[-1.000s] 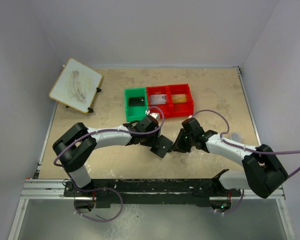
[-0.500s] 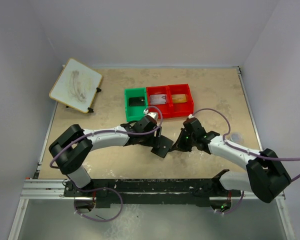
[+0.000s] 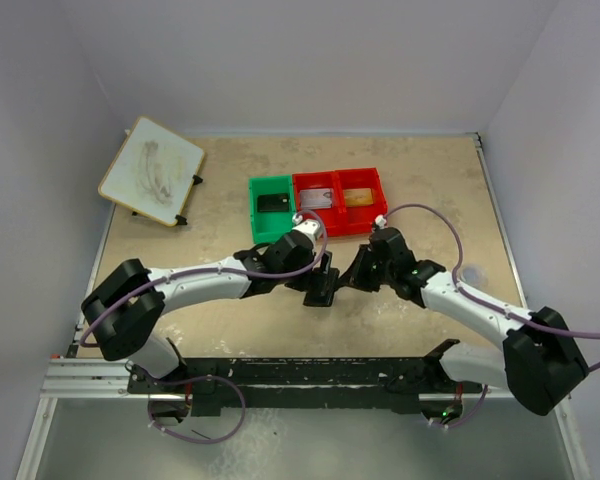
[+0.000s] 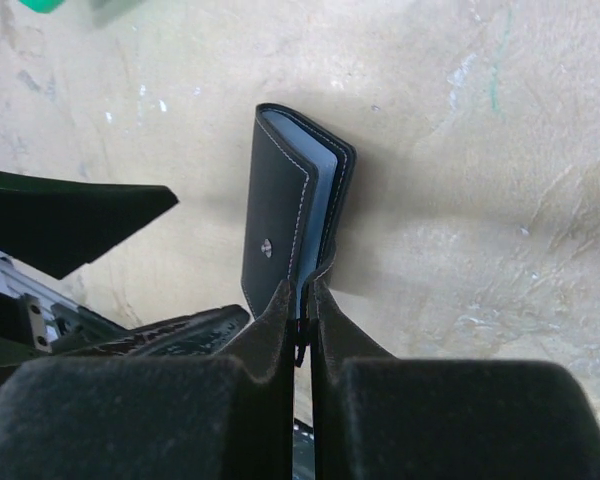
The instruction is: Take the credit cards out of the card holder
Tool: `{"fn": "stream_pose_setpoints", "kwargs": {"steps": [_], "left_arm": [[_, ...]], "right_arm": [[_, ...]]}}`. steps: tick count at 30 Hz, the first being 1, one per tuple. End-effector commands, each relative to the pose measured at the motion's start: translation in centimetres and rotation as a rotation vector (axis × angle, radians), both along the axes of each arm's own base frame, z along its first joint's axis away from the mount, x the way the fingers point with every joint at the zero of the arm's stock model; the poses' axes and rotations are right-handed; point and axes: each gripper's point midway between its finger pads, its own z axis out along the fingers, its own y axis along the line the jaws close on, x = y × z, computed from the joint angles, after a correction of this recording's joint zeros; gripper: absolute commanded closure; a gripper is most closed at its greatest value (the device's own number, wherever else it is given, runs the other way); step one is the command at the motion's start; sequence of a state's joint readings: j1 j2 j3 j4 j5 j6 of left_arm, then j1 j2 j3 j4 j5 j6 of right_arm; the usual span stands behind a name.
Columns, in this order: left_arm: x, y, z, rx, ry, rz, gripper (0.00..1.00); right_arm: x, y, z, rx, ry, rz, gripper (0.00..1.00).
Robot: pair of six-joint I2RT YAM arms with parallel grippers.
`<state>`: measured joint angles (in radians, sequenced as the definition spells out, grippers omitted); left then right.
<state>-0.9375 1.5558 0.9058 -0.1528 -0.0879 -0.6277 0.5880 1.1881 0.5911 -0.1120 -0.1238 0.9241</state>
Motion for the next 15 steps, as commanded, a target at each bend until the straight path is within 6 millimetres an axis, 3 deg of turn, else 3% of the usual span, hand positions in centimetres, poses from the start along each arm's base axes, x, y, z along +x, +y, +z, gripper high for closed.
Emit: {"fn": "stream_pose_setpoints", "kwargs": {"steps": [1,8,15], "left_arm": [[1.2,-1.5,2.9,-0.065,-0.09,-0.025,0.18],[0.7,-3.1,2.4,-0.058,-0.054,-0.113,0.25],[1.6,-1.4,1.4,0.035,-0.064,-0.04,0.35]], "right_arm": [[2.3,1.9,4.6,0.113,-0.144,0.014,0.98],[2.6,2.7,5.1,0.107,-0.132,0.062,0.98],[3.0,3.2,6.4,0.125,-0.152,0.074,0.97]]}}
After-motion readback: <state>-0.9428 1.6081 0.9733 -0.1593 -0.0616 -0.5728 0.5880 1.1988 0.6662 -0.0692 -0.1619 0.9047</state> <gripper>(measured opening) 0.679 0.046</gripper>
